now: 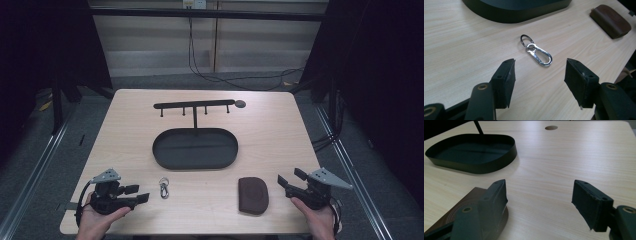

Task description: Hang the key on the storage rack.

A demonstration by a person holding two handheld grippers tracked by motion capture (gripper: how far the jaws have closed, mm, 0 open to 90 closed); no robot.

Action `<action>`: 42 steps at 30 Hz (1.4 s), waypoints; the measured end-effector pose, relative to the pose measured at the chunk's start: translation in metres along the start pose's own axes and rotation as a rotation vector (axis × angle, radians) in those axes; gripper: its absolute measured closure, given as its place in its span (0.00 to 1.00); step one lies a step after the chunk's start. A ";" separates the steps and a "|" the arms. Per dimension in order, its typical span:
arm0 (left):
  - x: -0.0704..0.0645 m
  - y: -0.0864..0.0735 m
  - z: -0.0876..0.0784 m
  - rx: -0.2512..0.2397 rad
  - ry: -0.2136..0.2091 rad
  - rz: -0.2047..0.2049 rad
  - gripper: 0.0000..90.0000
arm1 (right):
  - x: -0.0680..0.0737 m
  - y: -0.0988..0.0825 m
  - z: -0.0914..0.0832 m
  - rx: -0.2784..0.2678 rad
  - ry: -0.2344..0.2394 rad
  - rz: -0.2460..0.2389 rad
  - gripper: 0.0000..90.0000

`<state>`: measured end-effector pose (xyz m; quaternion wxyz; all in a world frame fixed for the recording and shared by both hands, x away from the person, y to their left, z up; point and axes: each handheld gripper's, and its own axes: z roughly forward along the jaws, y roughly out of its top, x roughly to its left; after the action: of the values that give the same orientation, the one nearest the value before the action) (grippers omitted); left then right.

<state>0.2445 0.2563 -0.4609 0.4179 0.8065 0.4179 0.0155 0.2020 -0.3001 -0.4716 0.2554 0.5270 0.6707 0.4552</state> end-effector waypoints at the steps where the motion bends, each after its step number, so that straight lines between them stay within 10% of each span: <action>1: 0.000 0.000 0.001 0.001 -0.004 -0.020 0.47 | 0.000 0.000 0.000 0.006 0.009 -0.002 0.31; 13: 0.002 0.007 0.005 0.023 -0.021 -0.018 0.63 | 0.002 0.001 0.002 0.069 0.056 0.018 0.29; 21: -0.012 0.018 0.006 0.021 0.038 0.141 0.66 | 0.003 0.002 0.004 0.085 0.072 0.026 0.28; 42: -0.015 0.060 0.022 0.213 0.048 0.137 0.57 | 0.005 0.002 0.004 0.094 0.096 0.008 0.27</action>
<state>0.2824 0.2138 -0.4294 0.3177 0.8723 0.3711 0.0189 0.2046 -0.2940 -0.4708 0.1960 0.5184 0.7009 0.4491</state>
